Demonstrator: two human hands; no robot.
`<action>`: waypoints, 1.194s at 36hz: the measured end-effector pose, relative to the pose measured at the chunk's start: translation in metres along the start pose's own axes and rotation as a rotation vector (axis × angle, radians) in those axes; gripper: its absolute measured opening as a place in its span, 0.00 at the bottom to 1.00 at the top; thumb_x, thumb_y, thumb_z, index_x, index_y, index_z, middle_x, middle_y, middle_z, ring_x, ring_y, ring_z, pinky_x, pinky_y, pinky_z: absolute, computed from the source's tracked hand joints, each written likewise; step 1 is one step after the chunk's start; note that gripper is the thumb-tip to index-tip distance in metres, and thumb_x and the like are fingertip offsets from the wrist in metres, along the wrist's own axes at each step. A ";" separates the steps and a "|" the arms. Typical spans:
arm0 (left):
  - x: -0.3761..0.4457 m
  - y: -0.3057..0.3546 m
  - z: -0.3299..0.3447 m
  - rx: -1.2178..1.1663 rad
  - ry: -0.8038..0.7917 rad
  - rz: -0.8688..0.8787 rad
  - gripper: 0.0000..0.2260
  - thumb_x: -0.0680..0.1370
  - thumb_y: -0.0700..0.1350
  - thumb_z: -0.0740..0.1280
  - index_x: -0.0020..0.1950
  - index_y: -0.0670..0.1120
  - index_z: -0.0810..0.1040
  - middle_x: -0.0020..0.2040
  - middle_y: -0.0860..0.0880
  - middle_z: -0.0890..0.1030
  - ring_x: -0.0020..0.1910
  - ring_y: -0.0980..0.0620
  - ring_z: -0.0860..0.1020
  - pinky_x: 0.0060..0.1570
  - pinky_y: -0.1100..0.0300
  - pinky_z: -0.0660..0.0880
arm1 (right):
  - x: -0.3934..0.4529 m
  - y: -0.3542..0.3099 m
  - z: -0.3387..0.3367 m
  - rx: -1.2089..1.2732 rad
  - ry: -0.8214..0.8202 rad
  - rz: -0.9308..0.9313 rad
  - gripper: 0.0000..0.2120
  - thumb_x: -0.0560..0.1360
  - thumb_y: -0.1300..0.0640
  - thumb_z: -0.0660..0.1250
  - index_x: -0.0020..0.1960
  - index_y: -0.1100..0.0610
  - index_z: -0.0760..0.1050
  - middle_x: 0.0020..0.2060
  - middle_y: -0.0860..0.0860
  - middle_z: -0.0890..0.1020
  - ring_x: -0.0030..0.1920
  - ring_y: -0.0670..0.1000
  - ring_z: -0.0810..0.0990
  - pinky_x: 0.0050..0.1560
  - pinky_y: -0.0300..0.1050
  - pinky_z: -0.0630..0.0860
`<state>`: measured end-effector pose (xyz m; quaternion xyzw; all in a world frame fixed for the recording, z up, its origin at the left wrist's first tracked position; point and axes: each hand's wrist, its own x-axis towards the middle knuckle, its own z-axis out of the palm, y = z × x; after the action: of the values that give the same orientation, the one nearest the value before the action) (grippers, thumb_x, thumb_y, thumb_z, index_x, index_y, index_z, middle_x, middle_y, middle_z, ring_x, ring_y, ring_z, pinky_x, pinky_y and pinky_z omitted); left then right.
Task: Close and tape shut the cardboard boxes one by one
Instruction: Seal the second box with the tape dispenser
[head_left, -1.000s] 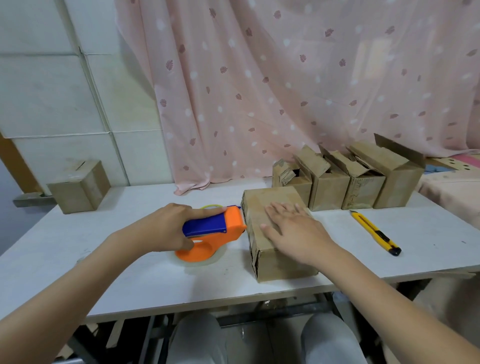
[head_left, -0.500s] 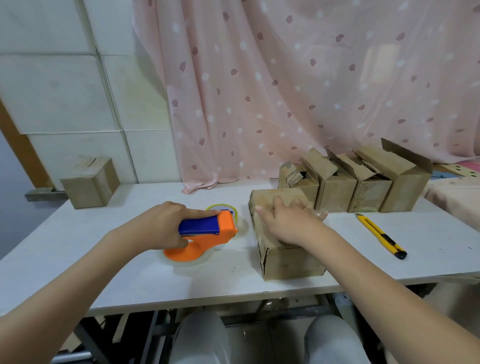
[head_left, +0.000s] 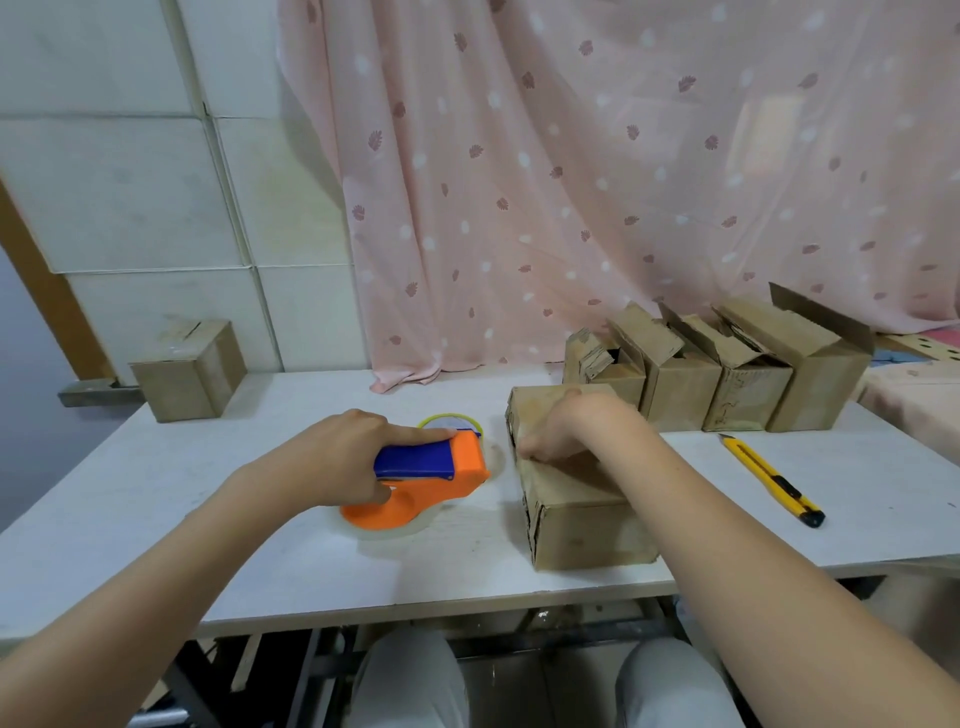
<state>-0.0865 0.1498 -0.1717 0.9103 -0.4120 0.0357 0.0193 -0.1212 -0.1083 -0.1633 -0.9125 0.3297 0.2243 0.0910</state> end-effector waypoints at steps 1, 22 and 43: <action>0.001 0.000 -0.001 0.002 -0.005 0.002 0.40 0.72 0.48 0.67 0.71 0.78 0.50 0.44 0.53 0.74 0.45 0.52 0.73 0.46 0.56 0.75 | -0.006 0.002 -0.004 -0.011 0.001 -0.034 0.59 0.48 0.28 0.61 0.73 0.57 0.62 0.65 0.60 0.71 0.60 0.65 0.71 0.61 0.54 0.71; -0.002 0.001 0.010 -0.212 0.020 0.024 0.42 0.73 0.46 0.70 0.71 0.79 0.48 0.43 0.56 0.73 0.43 0.57 0.72 0.40 0.65 0.68 | -0.036 0.085 -0.037 0.521 -0.109 -0.287 0.34 0.65 0.33 0.72 0.63 0.52 0.75 0.63 0.58 0.72 0.56 0.69 0.78 0.53 0.73 0.76; 0.013 0.016 0.019 -0.260 0.065 0.062 0.44 0.72 0.45 0.71 0.67 0.83 0.47 0.46 0.55 0.75 0.42 0.56 0.73 0.39 0.66 0.67 | -0.017 0.104 0.039 1.242 -0.216 -0.441 0.23 0.82 0.42 0.52 0.58 0.57 0.78 0.49 0.54 0.85 0.47 0.54 0.81 0.48 0.46 0.74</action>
<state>-0.0886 0.1280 -0.1891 0.8854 -0.4400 0.0122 0.1493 -0.2135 -0.1659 -0.1915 -0.7090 0.1924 0.0589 0.6759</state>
